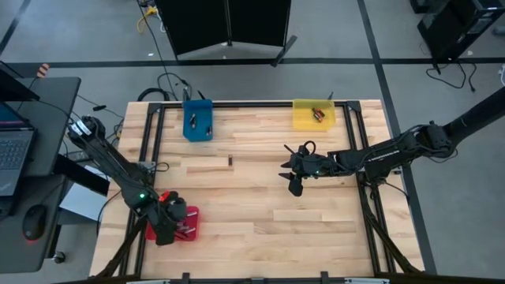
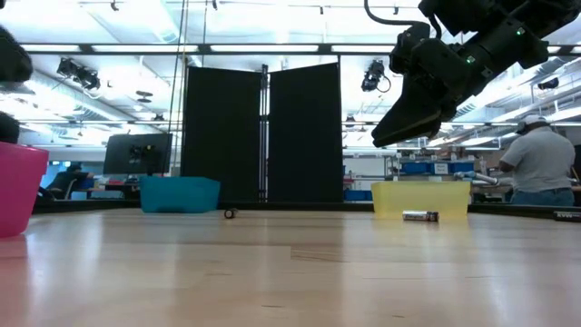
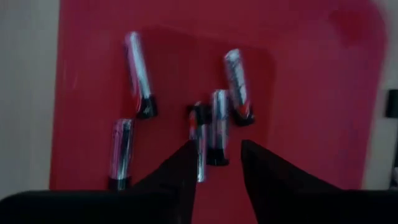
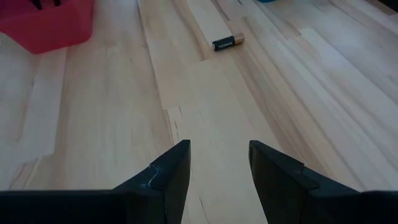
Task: Sort batteries
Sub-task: Put the red battery into the yellow bin
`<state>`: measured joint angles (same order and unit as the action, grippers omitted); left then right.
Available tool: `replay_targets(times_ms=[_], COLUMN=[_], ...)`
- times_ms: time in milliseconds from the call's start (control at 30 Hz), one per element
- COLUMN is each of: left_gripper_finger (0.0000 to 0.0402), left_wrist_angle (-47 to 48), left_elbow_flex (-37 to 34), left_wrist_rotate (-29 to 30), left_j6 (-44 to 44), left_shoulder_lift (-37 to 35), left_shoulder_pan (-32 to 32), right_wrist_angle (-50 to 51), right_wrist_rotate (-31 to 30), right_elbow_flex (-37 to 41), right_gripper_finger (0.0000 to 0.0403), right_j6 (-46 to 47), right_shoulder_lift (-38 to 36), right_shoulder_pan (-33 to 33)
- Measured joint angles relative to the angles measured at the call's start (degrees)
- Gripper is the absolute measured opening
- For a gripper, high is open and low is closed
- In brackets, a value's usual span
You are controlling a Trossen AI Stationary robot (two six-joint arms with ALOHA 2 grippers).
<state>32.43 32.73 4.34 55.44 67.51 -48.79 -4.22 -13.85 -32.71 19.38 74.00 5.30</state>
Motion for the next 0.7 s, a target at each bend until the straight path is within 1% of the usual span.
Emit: replay_targets(times_ms=[133, 233, 333, 400, 467, 500, 533, 633, 700], left_gripper_finger=[0.0134, 0.0129, 0.0103, 0.0071, 0.0028, 0.0015, 0.0010, 0.0006, 0.0004], left_wrist_angle=[1.91, 4.63, 6.72, 5.53, 0.41, -3.85, -8.34, -22.06, -29.21], left_elbow_flex=[2.81, 5.03, 6.95, 7.17, 6.66, 6.03, 5.15, 2.23, 0.34], left_wrist_rotate=[1.06, 1.22, 4.69, 8.67, 12.22, 12.36, 11.94, 7.45, 4.43], left_j6=[-2.08, -1.07, -1.76, -6.59, -14.37, -18.78, -22.78, -33.93, -39.77], left_shoulder_lift=[0.00, -0.04, -0.09, -0.41, -0.48, -0.46, -0.46, -0.44, -0.44], left_shoulder_pan=[0.01, 0.03, 0.64, 1.86, 4.83, 7.10, 9.40, 16.60, 21.23], right_wrist_angle=[0.04, 0.10, 0.24, 0.21, 0.17, 0.16, 0.02, -0.01, -0.07], right_wrist_rotate=[0.00, 0.00, 0.00, -0.01, -0.88, -1.62, -1.98, -2.47, -2.56], right_elbow_flex=[0.00, 0.00, 0.00, 0.00, 0.00, 0.00, 0.00, 0.00, 0.01], right_gripper_finger=[0.0175, 0.0173, 0.0173, 0.0169, 0.0160, 0.0152, 0.0141, 0.0100, 0.0065], right_j6=[-0.02, -0.04, -0.93, -2.06, -3.26, -3.65, -4.03, -5.52, -6.31], right_shoulder_lift=[0.00, 0.00, 0.00, 0.00, 0.00, 0.00, 0.00, 0.00, 0.00], right_shoulder_pan=[0.00, 0.00, 0.00, 0.00, 0.00, 0.00, 0.00, -0.02, -0.05])
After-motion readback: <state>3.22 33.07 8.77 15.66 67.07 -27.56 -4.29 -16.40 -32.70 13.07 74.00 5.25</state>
